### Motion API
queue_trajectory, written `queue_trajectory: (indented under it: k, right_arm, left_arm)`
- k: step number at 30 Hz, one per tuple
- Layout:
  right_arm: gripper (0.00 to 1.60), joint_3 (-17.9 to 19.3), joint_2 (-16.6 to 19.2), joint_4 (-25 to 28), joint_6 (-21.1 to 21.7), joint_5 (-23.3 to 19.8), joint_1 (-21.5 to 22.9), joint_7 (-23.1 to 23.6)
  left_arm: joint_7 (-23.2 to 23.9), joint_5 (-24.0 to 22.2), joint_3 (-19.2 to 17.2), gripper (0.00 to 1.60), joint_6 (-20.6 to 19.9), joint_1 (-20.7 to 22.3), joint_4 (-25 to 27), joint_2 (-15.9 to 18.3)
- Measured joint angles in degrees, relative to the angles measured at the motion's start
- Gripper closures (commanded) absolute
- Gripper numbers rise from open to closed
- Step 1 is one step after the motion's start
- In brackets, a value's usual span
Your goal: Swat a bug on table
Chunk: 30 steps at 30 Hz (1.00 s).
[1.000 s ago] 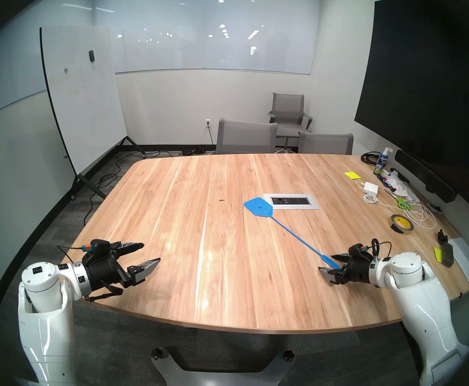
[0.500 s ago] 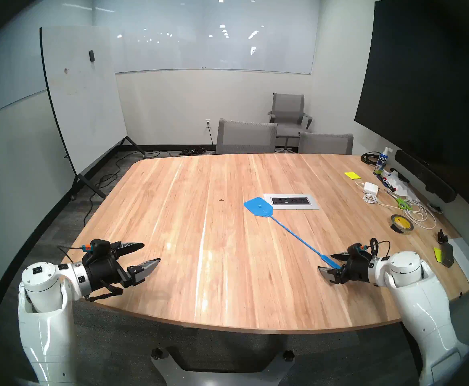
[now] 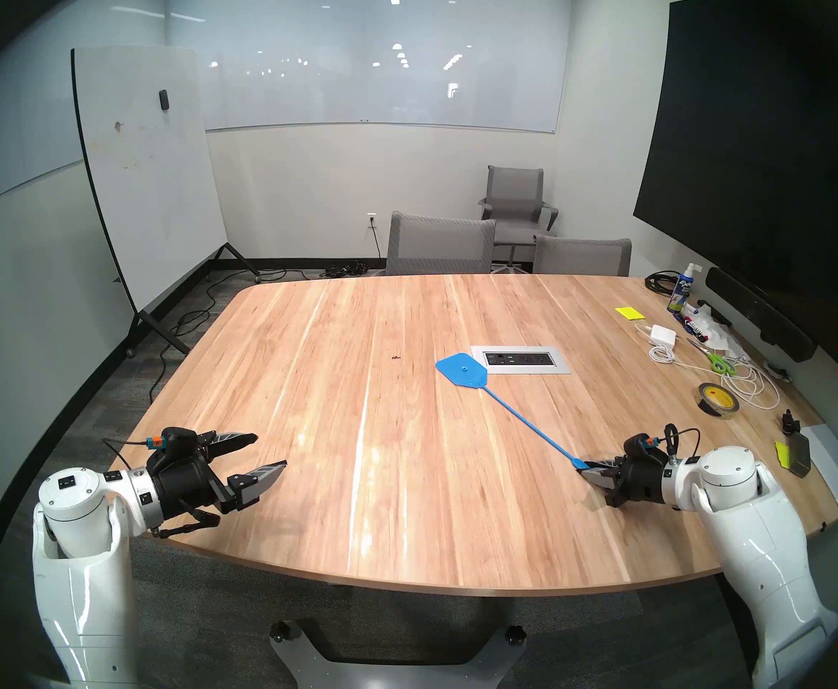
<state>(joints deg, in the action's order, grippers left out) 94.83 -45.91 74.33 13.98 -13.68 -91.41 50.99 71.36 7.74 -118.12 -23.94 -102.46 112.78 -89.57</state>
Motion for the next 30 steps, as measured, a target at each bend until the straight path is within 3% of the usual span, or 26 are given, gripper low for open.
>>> queue_trajectory:
  k: [11, 30]
  right_arm:
    - [1.6, 4.6, 1.1, 1.4, 0.1, -1.7, -5.3, 1.9]
    - [1.6, 14.0, 0.7, 3.4, -4.9, -1.2, -15.5, 4.1]
  left_arm:
    - [0.1, 0.1, -0.1, 0.0, 0.0, 0.1, 0.0, -0.1]
    - [0.4, 0.3, -0.2, 0.0, 0.0, 0.2, 0.0, -0.3]
